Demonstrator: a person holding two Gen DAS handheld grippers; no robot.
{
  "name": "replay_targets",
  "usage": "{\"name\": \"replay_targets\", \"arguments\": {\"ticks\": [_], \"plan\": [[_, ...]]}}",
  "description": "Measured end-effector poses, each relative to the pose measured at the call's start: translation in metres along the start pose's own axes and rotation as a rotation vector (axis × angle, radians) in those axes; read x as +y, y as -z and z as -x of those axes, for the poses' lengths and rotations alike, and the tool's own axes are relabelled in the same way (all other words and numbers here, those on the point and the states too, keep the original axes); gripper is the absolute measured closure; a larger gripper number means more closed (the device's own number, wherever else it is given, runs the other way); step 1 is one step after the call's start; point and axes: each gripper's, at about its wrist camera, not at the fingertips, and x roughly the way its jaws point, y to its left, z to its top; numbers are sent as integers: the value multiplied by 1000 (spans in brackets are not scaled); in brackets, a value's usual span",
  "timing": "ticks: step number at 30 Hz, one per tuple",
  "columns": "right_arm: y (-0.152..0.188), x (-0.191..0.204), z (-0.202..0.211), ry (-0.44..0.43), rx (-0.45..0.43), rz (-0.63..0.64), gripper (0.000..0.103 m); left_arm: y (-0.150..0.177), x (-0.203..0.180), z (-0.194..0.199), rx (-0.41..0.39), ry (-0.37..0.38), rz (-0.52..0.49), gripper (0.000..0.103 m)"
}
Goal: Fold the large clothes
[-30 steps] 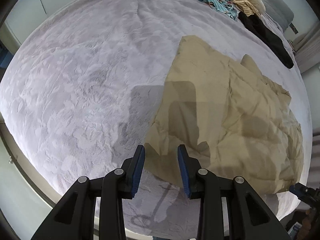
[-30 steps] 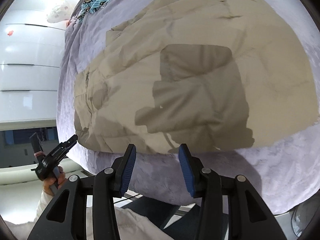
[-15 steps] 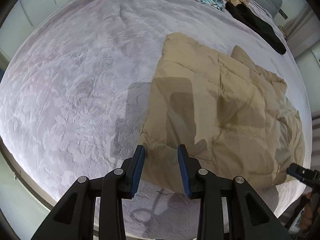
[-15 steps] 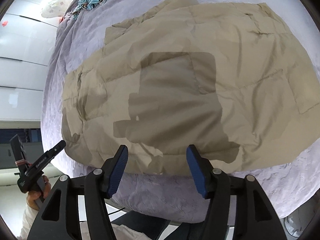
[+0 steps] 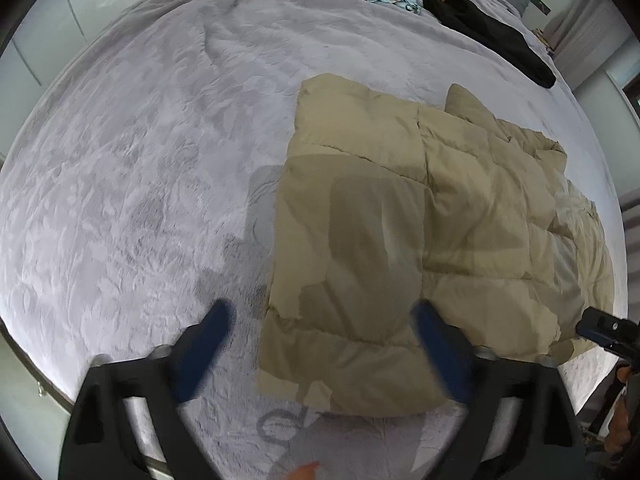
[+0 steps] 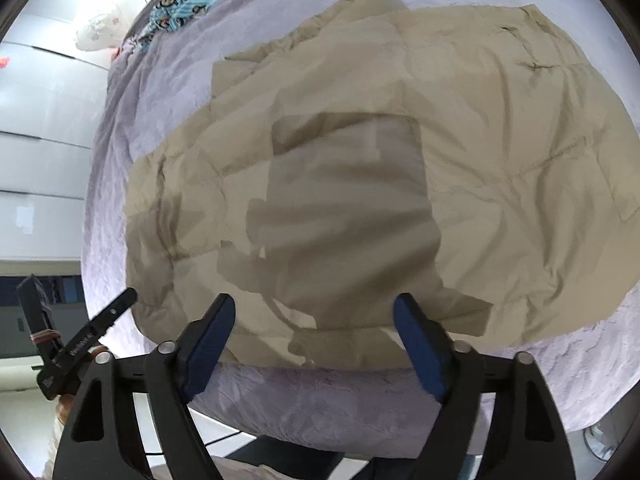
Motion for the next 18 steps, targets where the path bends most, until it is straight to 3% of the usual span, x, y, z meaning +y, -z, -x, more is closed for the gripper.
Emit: {"name": "replay_targets", "arguments": {"ticks": [5,10,13,16,18], "plan": [[-3,4,-2,-11,-26,-12,18,-4,-5,-3,-9,-1,-19,0],[0,12,4,-4,-126,-7,18,-6,-3,-12,12,-3,4,0],[2,22,8,68,-194,63,18,-6,-1,-15,11,-12,-4,0],[-3,30,3,119,-129,127,18,-7,2,-20,27,18,-7,0],[-7,28,-2,70,-68,97,18,-7,4,-21,28,34,3,0]]}}
